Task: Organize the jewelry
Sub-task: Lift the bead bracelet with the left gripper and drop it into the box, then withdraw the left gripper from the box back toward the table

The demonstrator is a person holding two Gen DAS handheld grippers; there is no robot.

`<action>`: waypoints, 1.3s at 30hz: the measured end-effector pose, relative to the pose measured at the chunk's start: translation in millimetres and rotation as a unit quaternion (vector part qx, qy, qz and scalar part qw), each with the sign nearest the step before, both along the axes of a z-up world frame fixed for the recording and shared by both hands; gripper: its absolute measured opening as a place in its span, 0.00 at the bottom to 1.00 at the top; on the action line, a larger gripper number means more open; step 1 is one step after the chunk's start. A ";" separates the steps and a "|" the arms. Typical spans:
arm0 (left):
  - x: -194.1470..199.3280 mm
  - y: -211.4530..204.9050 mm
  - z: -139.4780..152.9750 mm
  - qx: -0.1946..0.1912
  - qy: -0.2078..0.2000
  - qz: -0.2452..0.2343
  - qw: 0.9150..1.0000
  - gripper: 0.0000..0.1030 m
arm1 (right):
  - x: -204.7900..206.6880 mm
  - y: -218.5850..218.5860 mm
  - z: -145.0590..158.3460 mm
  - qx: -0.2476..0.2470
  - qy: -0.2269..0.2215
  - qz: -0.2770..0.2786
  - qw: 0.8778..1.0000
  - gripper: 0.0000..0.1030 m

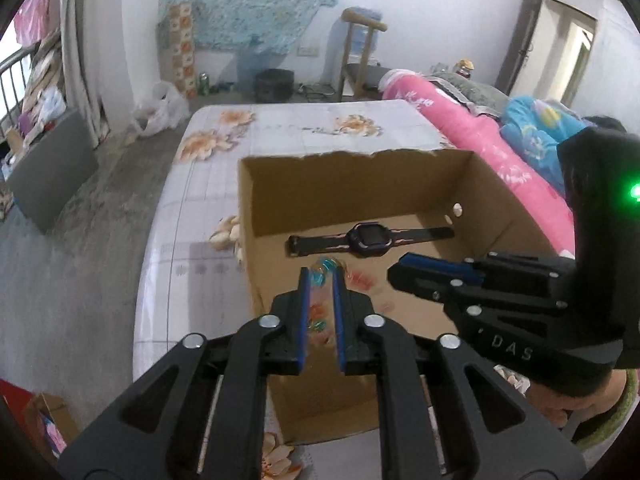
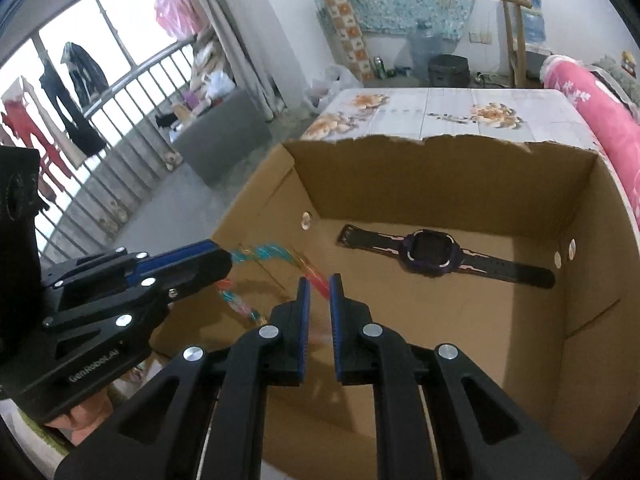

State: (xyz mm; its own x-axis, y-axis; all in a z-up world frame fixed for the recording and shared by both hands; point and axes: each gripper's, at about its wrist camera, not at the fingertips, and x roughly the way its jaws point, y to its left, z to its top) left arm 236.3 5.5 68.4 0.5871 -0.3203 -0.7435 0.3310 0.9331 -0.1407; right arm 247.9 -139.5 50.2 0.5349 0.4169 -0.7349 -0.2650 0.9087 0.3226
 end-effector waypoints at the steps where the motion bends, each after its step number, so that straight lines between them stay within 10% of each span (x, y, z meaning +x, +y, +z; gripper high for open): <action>1: -2.0 4.8 -0.2 -0.005 -0.001 0.005 1.000 0.23 | -0.3 -2.1 0.2 -0.002 -0.003 -0.001 1.000 0.11; 5: -13.6 27.0 9.1 -0.046 -0.013 0.029 0.998 0.45 | -12.2 -33.6 17.3 0.024 -0.031 -0.022 0.999 0.13; 13: -35.1 78.6 -0.4 -0.117 0.013 0.080 0.990 0.77 | -75.6 -151.8 48.9 0.031 -0.096 -0.170 0.980 0.48; 23: -27.7 53.1 -58.6 -0.223 0.140 0.034 0.964 0.79 | -76.2 -200.7 -36.2 0.176 0.054 -0.185 0.965 0.49; 39: -51.9 35.5 -52.1 -0.194 0.133 0.036 0.971 0.82 | -150.3 -188.7 -31.8 0.142 0.065 -0.191 0.969 0.51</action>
